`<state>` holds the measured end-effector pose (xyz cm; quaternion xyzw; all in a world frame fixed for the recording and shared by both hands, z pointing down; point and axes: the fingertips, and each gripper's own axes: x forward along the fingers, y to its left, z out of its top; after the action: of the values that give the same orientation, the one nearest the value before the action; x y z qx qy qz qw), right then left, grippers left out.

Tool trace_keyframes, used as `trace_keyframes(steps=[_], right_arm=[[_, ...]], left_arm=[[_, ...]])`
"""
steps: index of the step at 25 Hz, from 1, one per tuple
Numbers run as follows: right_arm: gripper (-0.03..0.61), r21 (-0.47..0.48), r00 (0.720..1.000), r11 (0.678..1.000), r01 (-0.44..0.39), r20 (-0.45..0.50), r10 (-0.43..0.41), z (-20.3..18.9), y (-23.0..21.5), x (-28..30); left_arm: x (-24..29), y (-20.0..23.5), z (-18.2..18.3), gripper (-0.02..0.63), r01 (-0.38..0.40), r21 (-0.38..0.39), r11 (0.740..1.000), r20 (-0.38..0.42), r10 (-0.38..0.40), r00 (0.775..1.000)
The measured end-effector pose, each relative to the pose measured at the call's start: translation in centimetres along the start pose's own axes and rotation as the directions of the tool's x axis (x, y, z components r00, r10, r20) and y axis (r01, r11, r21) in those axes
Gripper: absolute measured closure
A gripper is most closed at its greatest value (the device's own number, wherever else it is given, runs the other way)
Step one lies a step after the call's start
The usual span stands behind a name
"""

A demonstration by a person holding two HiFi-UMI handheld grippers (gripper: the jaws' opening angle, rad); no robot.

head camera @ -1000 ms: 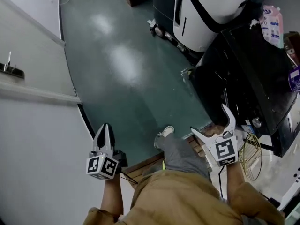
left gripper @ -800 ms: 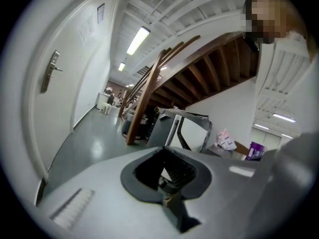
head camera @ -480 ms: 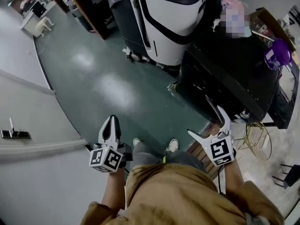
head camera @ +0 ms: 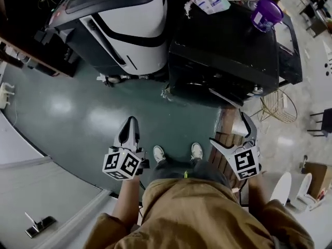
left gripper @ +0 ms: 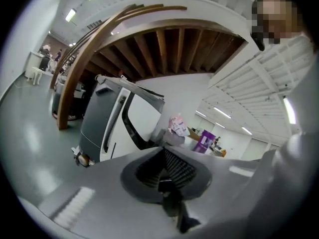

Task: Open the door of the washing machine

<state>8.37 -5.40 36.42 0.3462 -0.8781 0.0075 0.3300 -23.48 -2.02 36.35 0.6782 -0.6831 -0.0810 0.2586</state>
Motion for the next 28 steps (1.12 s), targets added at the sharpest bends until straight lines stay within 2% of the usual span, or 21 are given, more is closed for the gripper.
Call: trace_keyframes(steps=[5,9,13,21,28], right_arm=[[0.005,0.072,0.992,0.991,0.111,-0.061,-0.107,-0.8,1.6,-1.5],[0.006,0.091,0.979,0.977,0.194,-0.088,-0.186,-1.9,0.7,-2.6],[0.006,0.111,0.969,0.967,0.230,-0.120,-0.217,-4.3,-1.1,-3.1],[0.006,0.103,0.964,0.970,0.219,-0.175,-0.199,-9.6,-6.2,-2.2],[0.007,0.124,0.961,0.980,0.154,-0.250,-0.120,-17.3,-9.2,1.5]], left_arm=[[2.5,0.5,-1.2,0.554,0.112,-0.007,0.994,-0.074,-0.112,0.991],[4.2,-0.5,-2.1,0.554,0.180,0.000,0.984,-0.119,-0.179,0.977],[5.4,-2.5,-2.6,0.554,0.218,0.014,0.976,-0.139,-0.214,0.967],[6.8,-5.7,-4.2,0.554,0.203,0.038,0.978,-0.159,-0.195,0.968],[6.4,-6.7,-6.1,0.554,0.137,0.061,0.989,-0.179,-0.124,0.976]])
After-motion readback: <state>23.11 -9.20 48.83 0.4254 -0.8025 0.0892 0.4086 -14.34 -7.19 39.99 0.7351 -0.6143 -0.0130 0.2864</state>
